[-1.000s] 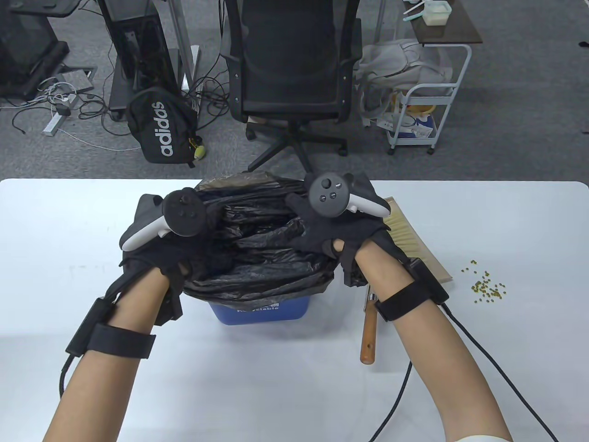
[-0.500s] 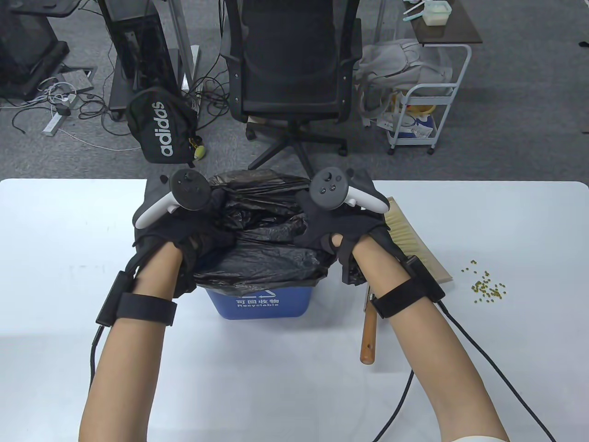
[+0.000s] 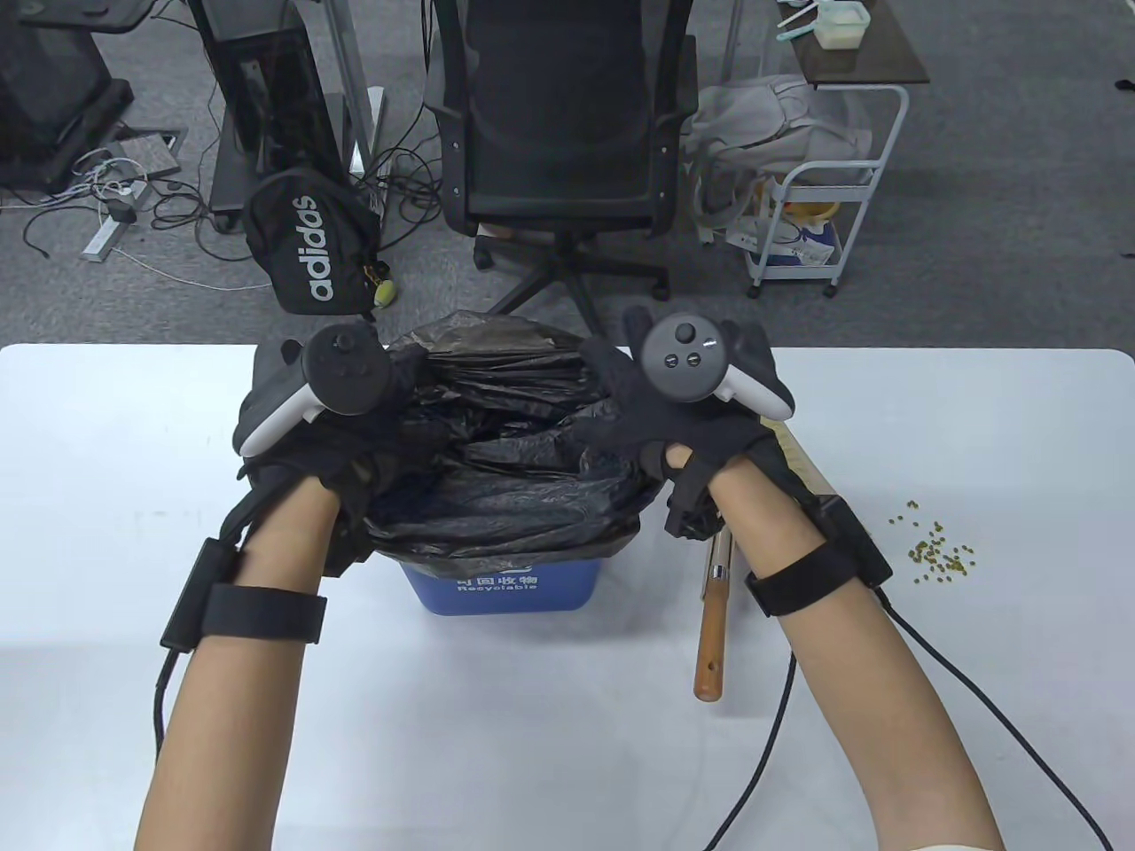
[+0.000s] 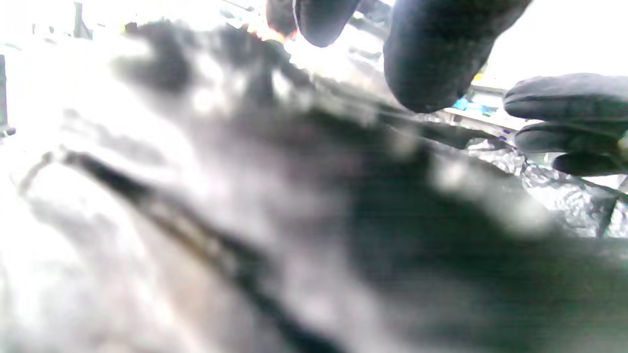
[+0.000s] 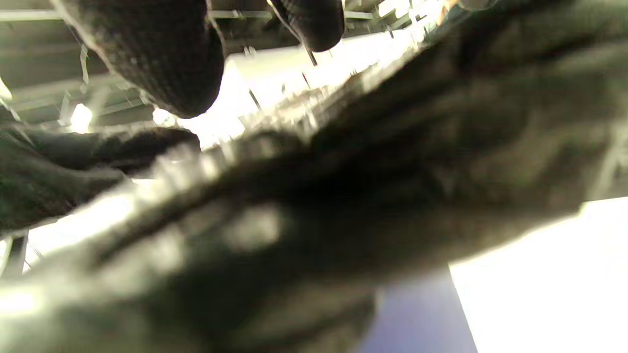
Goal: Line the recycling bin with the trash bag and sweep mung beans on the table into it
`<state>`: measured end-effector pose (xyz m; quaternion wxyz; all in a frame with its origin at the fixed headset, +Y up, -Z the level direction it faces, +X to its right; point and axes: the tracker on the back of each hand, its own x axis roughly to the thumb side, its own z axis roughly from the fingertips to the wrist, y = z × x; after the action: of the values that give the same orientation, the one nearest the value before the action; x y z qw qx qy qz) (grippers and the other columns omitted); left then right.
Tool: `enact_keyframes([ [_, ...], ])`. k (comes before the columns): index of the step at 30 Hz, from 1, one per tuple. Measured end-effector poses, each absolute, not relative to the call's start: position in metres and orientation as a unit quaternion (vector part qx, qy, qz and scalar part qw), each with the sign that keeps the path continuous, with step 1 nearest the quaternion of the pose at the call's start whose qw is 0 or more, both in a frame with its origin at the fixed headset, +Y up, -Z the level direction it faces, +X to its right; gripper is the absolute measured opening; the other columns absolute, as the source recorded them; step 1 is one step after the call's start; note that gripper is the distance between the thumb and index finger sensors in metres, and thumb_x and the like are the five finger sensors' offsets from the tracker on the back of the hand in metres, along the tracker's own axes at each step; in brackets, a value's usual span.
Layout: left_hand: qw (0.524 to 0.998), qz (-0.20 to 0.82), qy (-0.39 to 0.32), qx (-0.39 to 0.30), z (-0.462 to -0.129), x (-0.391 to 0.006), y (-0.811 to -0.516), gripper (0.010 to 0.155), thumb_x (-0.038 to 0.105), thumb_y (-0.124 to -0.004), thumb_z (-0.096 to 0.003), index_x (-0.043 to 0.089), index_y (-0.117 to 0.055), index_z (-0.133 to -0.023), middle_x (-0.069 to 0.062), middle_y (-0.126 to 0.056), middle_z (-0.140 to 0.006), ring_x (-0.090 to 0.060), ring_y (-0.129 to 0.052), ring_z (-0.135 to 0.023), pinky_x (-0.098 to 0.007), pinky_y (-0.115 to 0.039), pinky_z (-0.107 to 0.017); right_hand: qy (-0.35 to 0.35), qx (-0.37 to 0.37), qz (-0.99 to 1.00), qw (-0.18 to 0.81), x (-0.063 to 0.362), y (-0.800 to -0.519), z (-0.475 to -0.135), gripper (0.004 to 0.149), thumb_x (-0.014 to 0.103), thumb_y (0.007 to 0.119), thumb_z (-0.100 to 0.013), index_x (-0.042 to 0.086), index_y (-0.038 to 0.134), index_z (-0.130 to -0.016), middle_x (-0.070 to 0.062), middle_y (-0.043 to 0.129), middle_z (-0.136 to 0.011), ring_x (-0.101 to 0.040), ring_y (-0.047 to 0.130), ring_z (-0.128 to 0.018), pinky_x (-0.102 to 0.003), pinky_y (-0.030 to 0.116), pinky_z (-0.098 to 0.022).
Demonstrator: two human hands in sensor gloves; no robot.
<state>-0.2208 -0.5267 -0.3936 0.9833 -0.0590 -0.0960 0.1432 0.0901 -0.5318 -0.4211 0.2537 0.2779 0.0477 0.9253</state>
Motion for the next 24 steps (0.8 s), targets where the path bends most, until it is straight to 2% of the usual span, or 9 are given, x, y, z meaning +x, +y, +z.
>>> enact_keyframes([
  [5,0.985,0.125,-0.116,-0.004,-0.374,-0.212,-0.509,0.083,0.049,-0.087,-0.0485,0.012,-0.057,-0.117,-0.031,-0.036,-0.123,-0.071,-0.031,-0.106,-0.081,-0.040,-0.072,0.008,0.281,0.923,0.263,0.113,-0.517,-0.408,0.088,0.050,0.078,-0.052,0.002,0.045,-0.118,-0.043,0.018,-0.114,-0.077,0.030,-0.095,-0.083,0.038,-0.062],
  [10,0.980,0.121,-0.152,0.050,-0.352,-0.197,-0.492,0.081,0.049,-0.087,-0.0483,0.012,-0.062,-0.115,-0.031,-0.043,-0.122,-0.069,-0.037,-0.106,-0.080,-0.043,-0.073,-0.034,0.289,0.923,0.253,0.136,-0.514,-0.388,0.087,0.049,0.078,-0.051,0.000,0.049,-0.116,-0.043,0.026,-0.114,-0.076,0.035,-0.095,-0.082,0.040,-0.062],
  [18,0.964,0.093,-0.217,0.117,-0.302,-0.165,-0.474,0.080,0.051,-0.086,-0.0477,0.011,-0.065,-0.114,-0.032,-0.053,-0.120,-0.069,-0.048,-0.105,-0.080,-0.050,-0.072,-0.092,0.318,0.921,0.203,0.161,-0.525,-0.339,0.085,0.050,0.079,-0.050,-0.002,0.056,-0.113,-0.041,0.049,-0.112,-0.072,0.053,-0.094,-0.080,0.050,-0.060],
  [24,0.945,0.079,-0.283,0.146,-0.253,-0.130,-0.474,0.080,0.051,-0.086,-0.0476,0.010,-0.067,-0.113,-0.031,-0.056,-0.119,-0.068,-0.051,-0.105,-0.079,-0.051,-0.072,-0.112,0.336,0.913,0.203,0.179,-0.542,-0.305,0.084,0.049,0.079,-0.050,-0.004,0.059,-0.111,-0.041,0.056,-0.109,-0.070,0.059,-0.093,-0.079,0.054,-0.060],
])
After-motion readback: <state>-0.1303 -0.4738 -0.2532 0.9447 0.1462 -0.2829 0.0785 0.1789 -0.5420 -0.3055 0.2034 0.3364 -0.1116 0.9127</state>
